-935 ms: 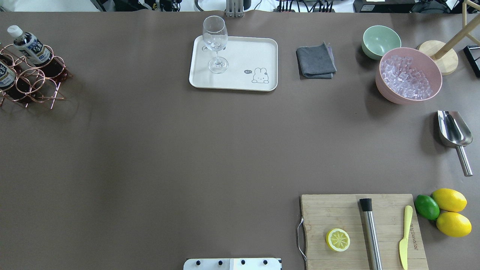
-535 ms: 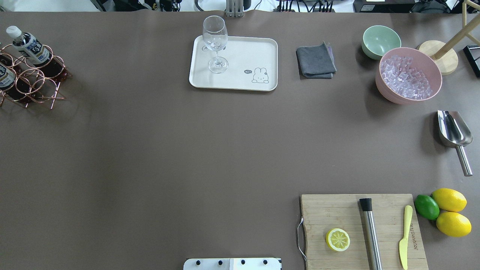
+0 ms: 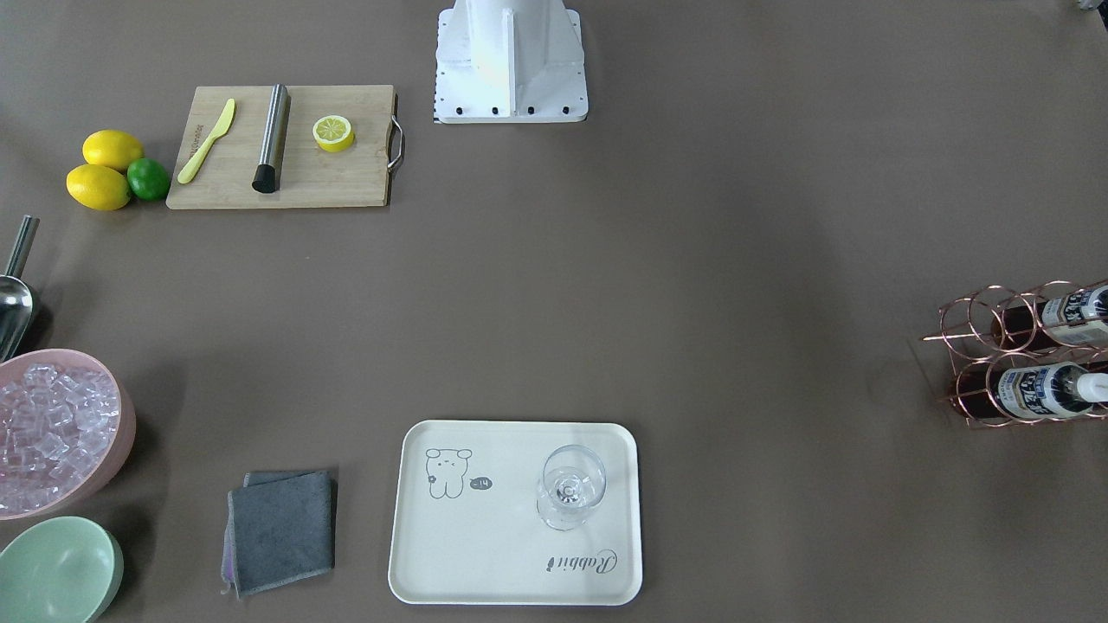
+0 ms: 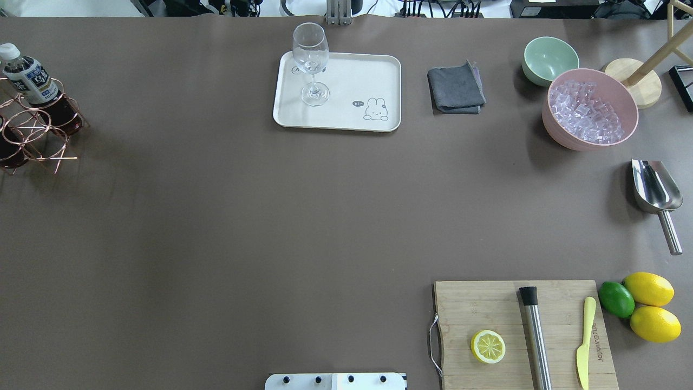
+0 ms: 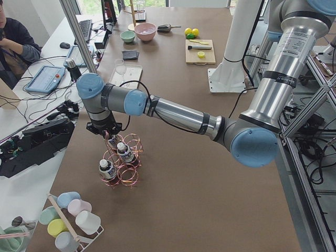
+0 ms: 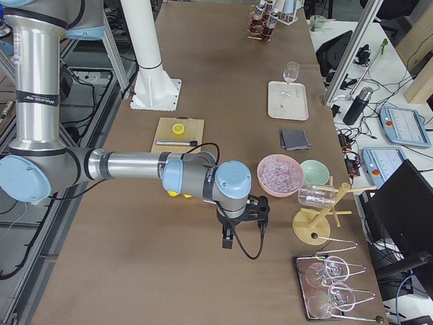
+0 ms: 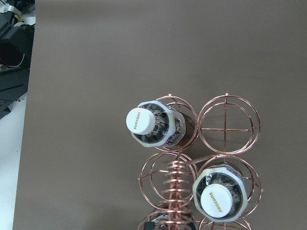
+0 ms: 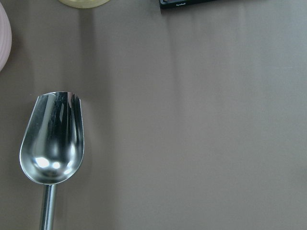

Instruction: Take tea from basket to plate

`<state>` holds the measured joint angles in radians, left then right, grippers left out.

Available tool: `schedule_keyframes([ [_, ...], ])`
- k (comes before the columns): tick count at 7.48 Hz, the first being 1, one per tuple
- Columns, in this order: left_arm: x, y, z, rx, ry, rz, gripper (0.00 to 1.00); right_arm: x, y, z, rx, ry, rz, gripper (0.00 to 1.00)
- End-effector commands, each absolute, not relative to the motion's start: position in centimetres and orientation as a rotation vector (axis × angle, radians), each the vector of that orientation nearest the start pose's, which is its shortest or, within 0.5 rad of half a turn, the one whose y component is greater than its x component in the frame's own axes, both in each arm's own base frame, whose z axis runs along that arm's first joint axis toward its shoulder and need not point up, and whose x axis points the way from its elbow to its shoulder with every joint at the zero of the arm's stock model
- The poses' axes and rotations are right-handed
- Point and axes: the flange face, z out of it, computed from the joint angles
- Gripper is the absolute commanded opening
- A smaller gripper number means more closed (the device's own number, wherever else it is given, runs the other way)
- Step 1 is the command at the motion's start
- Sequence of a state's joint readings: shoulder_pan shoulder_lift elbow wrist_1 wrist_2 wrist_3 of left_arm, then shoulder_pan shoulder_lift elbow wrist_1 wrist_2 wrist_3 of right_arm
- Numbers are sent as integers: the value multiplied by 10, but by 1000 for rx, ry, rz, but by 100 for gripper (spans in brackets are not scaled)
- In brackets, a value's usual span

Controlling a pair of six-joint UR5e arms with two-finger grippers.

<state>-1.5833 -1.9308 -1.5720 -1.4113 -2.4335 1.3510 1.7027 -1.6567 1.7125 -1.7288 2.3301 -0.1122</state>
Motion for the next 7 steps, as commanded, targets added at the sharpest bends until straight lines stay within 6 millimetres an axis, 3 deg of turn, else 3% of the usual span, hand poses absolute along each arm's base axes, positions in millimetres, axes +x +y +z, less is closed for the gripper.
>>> schedule_keyframes([
  [1,-72,-601,406,777,607,1313,0,123,-435,646,-3,-765,57,100],
  [3,-66,-580,345,814,580,1296,0,123,-435,646,-3,-765,57,100],
  [4,-47,-579,311,831,585,1268,0,123,-435,646,-3,-765,57,100],
  [5,-11,-585,282,836,610,1281,0,123,-435,646,-3,-765,57,100],
  [6,12,-583,256,842,625,1270,0,123,-435,646,-3,-765,57,100],
  [7,43,-570,230,870,627,1312,0,123,-435,646,-3,-765,57,100],
])
